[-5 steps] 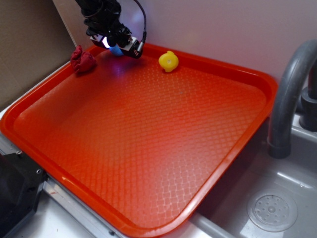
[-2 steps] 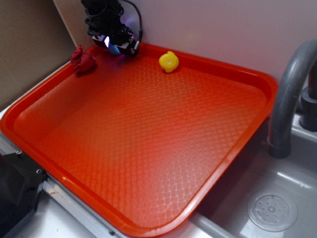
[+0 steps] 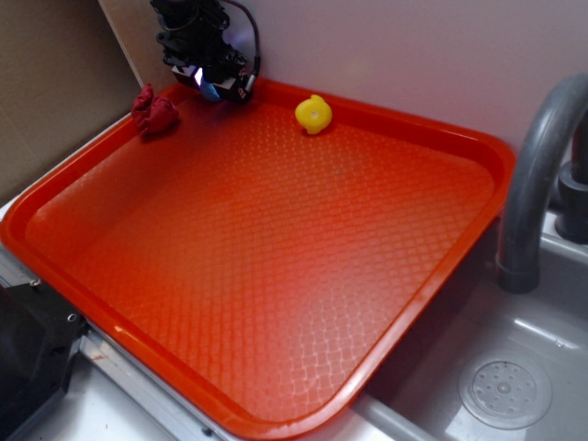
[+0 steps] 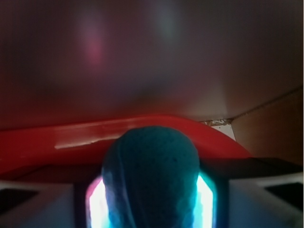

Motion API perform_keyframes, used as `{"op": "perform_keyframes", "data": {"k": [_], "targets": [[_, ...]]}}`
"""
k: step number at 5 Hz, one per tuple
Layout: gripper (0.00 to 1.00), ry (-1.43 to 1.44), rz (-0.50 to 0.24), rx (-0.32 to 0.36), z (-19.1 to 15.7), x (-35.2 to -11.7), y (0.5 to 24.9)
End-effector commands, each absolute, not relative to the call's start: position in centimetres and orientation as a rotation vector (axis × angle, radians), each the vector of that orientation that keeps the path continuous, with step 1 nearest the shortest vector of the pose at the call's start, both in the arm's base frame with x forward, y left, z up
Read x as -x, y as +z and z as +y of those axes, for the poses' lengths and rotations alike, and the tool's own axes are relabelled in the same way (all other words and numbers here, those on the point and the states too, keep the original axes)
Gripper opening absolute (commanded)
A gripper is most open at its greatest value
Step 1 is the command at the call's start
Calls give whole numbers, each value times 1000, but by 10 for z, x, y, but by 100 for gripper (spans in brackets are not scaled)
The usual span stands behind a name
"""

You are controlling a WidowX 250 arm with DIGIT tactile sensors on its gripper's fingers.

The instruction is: Grab the blue ball.

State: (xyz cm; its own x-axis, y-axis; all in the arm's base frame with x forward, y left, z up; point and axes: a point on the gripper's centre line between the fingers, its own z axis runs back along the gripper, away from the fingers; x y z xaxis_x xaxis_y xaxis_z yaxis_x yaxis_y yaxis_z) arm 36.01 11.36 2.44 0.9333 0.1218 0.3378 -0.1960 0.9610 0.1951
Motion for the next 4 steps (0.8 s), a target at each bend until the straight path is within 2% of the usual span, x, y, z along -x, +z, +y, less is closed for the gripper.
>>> {"op": "perform_keyframes", "data": {"k": [1,2,3,4], "targets": [[0,170,-409,-220,101,-360,50],[0,160,-447,-191,89,-337,81],[0,98,-467,-121,70,-295,128],[0,41,-455,-68,51,-261,168]]}}
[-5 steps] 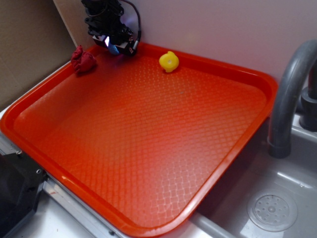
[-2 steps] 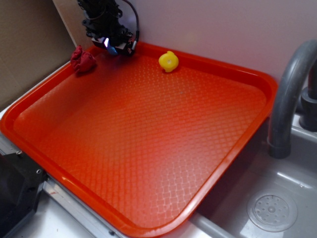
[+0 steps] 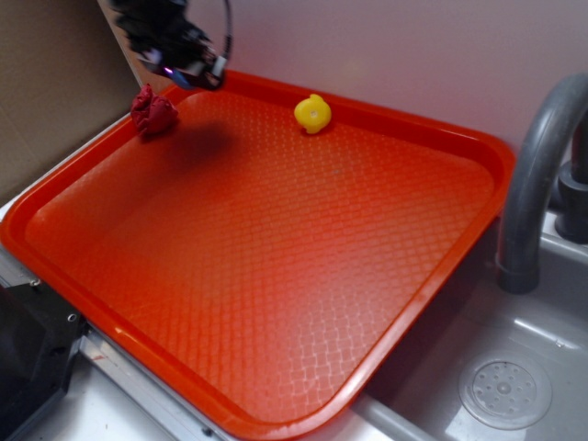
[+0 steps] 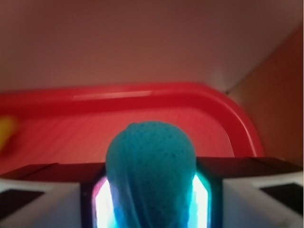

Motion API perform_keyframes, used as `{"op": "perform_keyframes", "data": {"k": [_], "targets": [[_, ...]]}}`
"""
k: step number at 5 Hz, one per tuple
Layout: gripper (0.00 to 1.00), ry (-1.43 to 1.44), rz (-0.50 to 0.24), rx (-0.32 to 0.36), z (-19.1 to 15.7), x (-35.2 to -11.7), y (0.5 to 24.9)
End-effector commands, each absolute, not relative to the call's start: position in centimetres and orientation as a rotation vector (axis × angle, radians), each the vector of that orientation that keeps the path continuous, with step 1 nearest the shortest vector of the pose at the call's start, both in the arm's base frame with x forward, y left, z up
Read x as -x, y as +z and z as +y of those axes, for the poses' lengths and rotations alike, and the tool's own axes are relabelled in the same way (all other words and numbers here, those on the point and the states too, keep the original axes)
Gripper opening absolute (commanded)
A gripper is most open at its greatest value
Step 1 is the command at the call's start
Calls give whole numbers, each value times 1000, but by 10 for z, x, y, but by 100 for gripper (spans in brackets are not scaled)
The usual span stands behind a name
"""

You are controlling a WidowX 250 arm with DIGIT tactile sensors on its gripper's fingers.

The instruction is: Grab the blue ball.

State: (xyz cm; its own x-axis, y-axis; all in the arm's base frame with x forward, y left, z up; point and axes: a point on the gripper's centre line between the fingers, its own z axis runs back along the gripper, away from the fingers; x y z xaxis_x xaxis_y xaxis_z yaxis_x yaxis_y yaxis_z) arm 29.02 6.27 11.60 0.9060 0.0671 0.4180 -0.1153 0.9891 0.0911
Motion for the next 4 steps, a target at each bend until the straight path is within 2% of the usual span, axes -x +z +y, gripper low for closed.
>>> {"op": "perform_keyframes", "data": {"k": [1,2,3,4], "targets": [[0,-13,-431,-48,32,-246,185],[0,-62,-405,-28,15,-239,183],[0,-84,-411,-27,9,-237,174],[0,-70,-451,-82,4,-232,159]]}}
